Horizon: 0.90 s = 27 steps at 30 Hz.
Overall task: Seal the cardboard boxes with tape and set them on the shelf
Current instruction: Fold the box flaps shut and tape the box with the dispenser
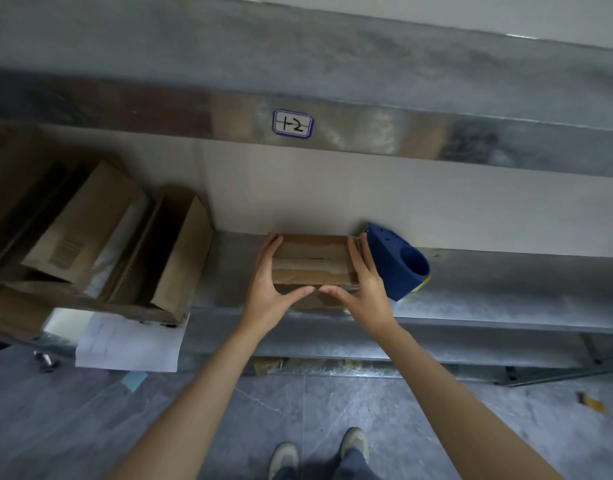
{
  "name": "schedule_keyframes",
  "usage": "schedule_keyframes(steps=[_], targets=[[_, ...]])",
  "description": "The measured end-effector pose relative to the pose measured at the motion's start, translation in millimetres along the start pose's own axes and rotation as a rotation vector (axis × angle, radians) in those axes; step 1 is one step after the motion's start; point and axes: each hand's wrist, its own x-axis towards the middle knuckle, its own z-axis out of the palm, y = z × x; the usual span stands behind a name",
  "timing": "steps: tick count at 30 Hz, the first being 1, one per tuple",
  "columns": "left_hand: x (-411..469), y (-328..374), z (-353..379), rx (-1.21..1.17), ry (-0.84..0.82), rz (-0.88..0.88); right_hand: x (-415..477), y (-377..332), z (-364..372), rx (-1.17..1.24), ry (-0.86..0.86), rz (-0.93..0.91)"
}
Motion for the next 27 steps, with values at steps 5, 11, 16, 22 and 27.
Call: schedule_keyframes(steps=[5,11,16,22,27], targets=[[1,-1,0,-0.008,-0.018,-0.001,-2,-3,-1,0.007,-0.013,0.007],[8,-3,-15,0.082,-0.078,0.051,4,-3,-12,0.007,0.020,0.010],[17,-4,-23,0.108,-0.154,0.016,12,2,-19,0.031,-0.058,0.032],[20,-13,-10,-0.070,-0.125,0.000,15,10,-14,0.112,-0.074,0.058],[20,-17,-12,-0.045,-0.148,0.001,14,12,-13,0.119,-0.068,0.046]])
